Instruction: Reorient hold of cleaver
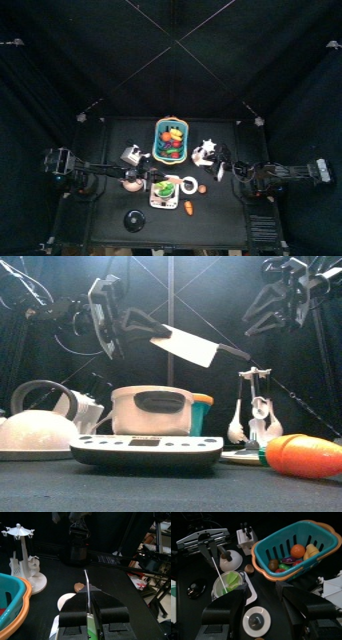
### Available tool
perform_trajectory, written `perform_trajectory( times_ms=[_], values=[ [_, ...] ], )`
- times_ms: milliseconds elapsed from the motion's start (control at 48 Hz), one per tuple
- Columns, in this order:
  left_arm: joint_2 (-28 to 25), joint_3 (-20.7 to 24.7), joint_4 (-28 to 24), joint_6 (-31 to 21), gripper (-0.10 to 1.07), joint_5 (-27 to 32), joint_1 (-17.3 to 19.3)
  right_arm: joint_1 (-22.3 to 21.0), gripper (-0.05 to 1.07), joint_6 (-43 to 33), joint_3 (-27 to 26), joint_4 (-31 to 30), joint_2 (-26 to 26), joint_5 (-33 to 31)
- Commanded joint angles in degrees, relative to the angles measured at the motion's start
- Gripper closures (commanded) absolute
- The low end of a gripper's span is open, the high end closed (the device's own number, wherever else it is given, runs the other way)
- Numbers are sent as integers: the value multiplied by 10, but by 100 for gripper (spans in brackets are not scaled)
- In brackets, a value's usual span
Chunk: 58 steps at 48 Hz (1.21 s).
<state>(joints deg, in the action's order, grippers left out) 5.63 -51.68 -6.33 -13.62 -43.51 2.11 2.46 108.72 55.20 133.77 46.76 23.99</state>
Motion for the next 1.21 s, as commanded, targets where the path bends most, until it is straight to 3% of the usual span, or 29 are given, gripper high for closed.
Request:
perform_trajectory(
  times_ms=[0,229,458,667,1188],
  values=[
    [4,6,-7,17,59,-17,-2,26,19,4,11,11,-23,-48],
    [-34,-1,-13,81,59,-93,-7,107,19,-2,28,-108,-63,-78],
    [-69,6,27,145,59,-182,-36,120,19,-9,14,-144,-82,-41],
    [-84,20,80,176,59,-184,-66,121,19,-9,7,-155,-83,-9],
    [-94,50,91,198,59,-184,-72,121,20,-9,-4,-162,-107,-9]
  ],
)
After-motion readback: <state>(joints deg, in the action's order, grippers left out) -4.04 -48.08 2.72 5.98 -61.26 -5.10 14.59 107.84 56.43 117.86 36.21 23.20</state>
